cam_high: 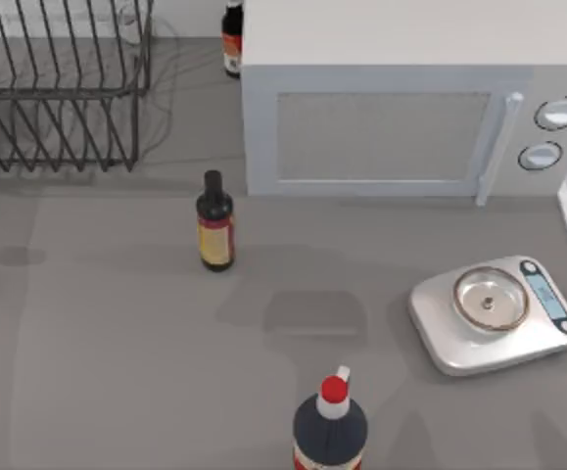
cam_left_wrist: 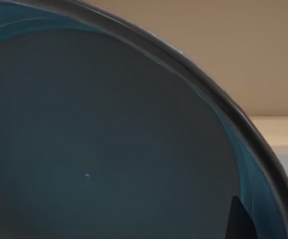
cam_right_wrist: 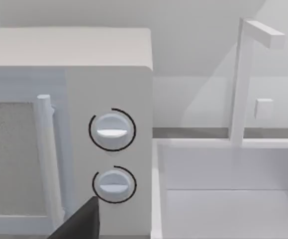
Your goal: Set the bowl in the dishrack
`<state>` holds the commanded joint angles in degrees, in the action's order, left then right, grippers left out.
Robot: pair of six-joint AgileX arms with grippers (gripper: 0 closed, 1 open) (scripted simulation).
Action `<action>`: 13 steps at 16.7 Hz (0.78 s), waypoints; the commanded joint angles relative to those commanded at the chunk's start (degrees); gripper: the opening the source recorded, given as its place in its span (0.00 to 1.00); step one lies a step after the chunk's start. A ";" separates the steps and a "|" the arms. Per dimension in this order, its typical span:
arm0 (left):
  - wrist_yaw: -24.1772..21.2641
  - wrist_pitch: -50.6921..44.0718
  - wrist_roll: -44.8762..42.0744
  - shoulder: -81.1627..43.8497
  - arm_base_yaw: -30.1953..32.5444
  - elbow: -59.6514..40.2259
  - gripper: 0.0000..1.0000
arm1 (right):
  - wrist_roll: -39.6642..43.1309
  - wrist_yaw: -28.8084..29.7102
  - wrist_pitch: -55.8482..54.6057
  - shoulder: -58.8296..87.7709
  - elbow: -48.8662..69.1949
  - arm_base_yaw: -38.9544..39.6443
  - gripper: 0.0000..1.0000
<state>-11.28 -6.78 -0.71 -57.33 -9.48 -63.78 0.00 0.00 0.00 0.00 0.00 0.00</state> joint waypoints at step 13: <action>4.78 51.24 -0.31 -40.80 5.16 9.70 0.00 | 0.00 0.00 0.00 0.00 0.00 0.00 1.00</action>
<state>-6.51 44.46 -1.02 -98.13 -4.31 -54.08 0.00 0.00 0.00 0.00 0.00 0.00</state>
